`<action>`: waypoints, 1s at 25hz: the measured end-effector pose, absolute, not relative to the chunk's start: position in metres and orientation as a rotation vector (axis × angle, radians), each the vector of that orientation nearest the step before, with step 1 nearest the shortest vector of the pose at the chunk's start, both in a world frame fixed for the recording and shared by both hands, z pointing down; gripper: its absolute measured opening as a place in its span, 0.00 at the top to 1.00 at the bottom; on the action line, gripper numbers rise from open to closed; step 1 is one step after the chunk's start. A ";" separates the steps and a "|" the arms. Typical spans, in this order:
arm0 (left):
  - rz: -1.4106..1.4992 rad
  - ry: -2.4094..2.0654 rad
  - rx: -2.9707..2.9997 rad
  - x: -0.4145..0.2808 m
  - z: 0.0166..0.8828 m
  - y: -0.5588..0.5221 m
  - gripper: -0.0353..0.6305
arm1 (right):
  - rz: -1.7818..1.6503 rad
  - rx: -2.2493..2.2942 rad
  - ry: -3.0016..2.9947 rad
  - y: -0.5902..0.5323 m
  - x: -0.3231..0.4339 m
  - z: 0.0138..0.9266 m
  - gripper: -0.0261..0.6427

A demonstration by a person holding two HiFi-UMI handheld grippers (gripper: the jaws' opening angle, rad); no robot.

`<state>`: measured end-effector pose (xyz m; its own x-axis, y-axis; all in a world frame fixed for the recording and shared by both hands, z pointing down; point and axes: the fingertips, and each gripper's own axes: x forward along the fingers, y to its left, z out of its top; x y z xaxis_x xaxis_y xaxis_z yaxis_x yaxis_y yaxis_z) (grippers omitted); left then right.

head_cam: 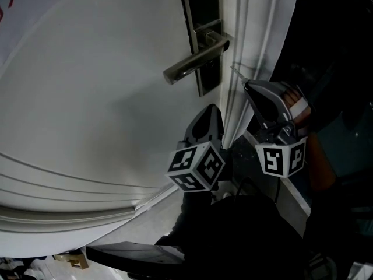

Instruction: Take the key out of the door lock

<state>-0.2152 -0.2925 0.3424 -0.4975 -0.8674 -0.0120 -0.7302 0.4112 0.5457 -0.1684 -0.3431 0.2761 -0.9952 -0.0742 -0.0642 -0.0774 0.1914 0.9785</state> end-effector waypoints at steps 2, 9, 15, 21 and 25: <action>-0.714 -2.387 1.411 -0.212 0.344 -0.297 0.95 | 1.900 -0.189 2.491 -0.347 -0.163 0.277 0.94; -0.649 -2.362 1.509 -0.194 0.348 -0.316 0.95 | 1.415 -0.317 2.758 -0.359 -0.138 0.290 0.94; -0.539 -2.381 1.533 -0.185 0.360 -0.333 0.95 | 0.929 -0.389 2.960 -0.376 -0.118 0.312 0.94; -0.377 -2.402 1.611 -0.169 0.367 -0.351 0.95 | 0.709 -0.500 3.027 -0.399 -0.099 0.330 0.94; -0.270 -2.408 1.676 -0.155 0.370 -0.364 0.95 | 0.629 -0.520 3.033 -0.405 -0.086 0.333 0.94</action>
